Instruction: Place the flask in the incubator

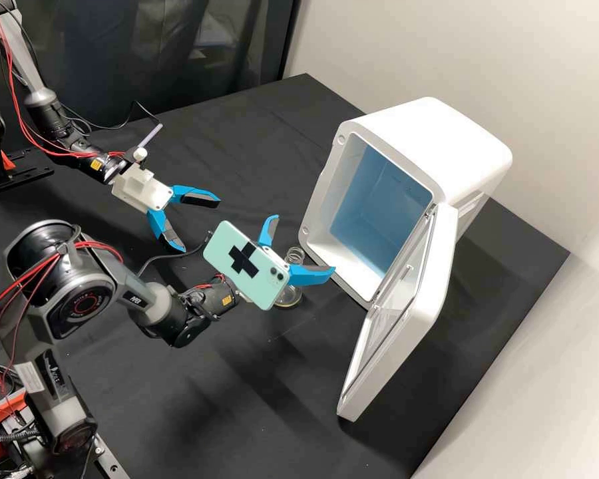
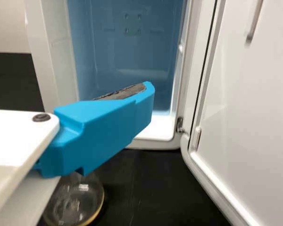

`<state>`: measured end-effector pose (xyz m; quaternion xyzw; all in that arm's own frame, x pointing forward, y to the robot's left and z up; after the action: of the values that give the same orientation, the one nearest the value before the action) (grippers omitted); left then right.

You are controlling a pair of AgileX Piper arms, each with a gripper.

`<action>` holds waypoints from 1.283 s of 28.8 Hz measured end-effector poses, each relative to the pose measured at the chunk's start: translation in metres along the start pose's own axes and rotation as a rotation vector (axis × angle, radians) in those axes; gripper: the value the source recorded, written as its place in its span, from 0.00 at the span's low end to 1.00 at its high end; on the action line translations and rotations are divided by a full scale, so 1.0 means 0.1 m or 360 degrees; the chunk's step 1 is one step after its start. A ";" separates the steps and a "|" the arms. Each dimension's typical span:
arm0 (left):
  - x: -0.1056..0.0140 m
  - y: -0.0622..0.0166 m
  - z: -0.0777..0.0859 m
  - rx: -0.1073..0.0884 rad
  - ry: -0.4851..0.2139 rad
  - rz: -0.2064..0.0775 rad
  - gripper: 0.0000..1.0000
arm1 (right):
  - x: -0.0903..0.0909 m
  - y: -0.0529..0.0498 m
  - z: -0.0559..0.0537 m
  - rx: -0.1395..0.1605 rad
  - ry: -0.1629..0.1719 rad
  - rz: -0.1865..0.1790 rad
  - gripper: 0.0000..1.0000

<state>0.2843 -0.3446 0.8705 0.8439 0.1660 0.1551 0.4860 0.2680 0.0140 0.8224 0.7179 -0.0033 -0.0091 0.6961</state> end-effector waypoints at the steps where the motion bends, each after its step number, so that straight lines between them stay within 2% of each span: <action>1: 0.00 0.000 0.00 0.0000 0.0000 0.0000 1.00 | -0.01 -0.01 0.01 0.0001 -0.0007 -0.0007 1.00; 6: 0.00 0.006 0.00 0.0000 -0.0001 0.0004 1.00 | 0.02 -0.11 0.12 0.0010 -0.0074 -0.0067 1.00; 9: 0.00 0.006 0.00 0.0000 -0.0001 0.0004 1.00 | 0.10 -0.18 0.18 0.0021 -0.0128 -0.0085 1.00; 10: 0.00 0.006 0.00 0.0000 -0.0001 0.0004 1.00 | 0.14 -0.22 0.21 0.0011 -0.0150 -0.0094 1.00; 16: 0.00 0.006 0.00 0.0000 -0.0001 0.0004 1.00 | 0.31 -0.30 0.31 -0.0018 -0.0243 -0.0090 1.00; 20: 0.00 0.006 0.00 0.0000 -0.0001 0.0004 1.00 | 0.38 -0.35 0.35 -0.0028 -0.0277 -0.0089 1.00; 27: 0.00 0.006 0.00 0.0000 -0.0001 0.0004 1.00 | 0.44 -0.47 0.33 -0.0064 -0.0266 -0.0152 1.00; 34: 0.00 0.006 0.00 0.0000 -0.0001 0.0004 1.00 | 0.55 -0.66 0.31 -0.0146 -0.0245 -0.0246 1.00; 37: 0.00 0.006 0.00 0.0000 -0.0001 0.0004 1.00 | 0.58 -0.70 0.32 -0.0178 -0.0264 -0.0267 1.00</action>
<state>0.2842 -0.3451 0.8710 0.8441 0.1649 0.1554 0.4859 0.3249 -0.0169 0.7506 0.6724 -0.0001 -0.1268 0.7292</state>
